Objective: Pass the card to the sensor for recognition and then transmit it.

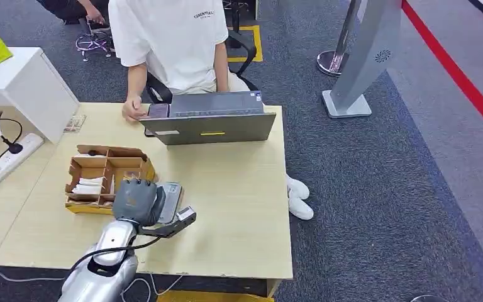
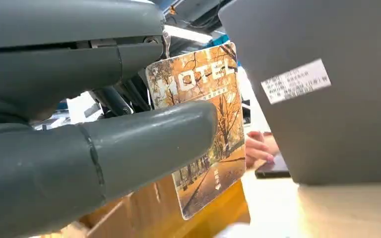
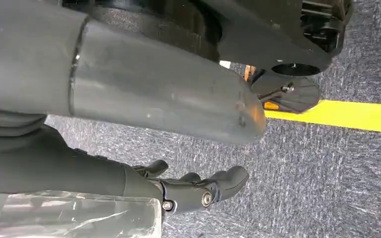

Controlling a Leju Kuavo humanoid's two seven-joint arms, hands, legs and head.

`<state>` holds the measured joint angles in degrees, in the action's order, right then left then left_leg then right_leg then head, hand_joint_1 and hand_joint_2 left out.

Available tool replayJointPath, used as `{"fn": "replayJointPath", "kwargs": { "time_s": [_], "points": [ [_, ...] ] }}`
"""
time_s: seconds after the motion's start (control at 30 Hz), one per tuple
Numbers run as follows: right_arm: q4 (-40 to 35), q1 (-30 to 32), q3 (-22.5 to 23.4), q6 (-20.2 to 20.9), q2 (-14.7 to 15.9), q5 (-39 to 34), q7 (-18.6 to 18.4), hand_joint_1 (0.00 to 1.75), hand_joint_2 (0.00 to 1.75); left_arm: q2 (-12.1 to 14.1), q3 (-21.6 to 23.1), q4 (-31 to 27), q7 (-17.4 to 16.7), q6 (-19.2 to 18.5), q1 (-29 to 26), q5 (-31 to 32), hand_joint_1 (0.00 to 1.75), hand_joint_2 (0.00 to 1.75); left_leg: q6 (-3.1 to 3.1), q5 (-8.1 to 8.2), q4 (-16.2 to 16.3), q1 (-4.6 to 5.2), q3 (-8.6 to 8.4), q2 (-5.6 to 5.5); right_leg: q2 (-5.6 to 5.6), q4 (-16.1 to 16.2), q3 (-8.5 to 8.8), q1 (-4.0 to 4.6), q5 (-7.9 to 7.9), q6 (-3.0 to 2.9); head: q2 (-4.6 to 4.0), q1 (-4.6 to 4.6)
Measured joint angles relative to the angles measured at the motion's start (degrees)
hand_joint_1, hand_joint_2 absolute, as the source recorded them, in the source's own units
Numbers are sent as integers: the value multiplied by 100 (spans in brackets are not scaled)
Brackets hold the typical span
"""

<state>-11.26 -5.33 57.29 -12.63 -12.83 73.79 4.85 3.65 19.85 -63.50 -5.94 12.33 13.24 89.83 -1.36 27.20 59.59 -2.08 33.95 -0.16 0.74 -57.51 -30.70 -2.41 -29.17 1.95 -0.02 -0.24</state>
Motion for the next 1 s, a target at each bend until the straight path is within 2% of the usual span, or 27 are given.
{"fn": "replayJointPath", "kwargs": {
  "time_s": [0.53,0.7,1.0],
  "points": [
    [0,0,0,0,-11,15,-17,0,0,-105,195,430,-120,-92,-1,15,175,0,0,0,0,0,0,-1,-1,0,0,0,0,0,0,0],
    [0,0,0,-4,-11,22,-52,0,0,-112,197,629,-151,-218,31,-6,175,0,0,0,0,0,0,-1,-1,0,0,0,0,0,0,0],
    [0,1,0,-20,-24,20,-42,0,0,-79,197,741,-160,-229,115,-57,175,0,0,0,0,0,0,-1,-1,0,2,0,0,0,0,0]
  ]
}}
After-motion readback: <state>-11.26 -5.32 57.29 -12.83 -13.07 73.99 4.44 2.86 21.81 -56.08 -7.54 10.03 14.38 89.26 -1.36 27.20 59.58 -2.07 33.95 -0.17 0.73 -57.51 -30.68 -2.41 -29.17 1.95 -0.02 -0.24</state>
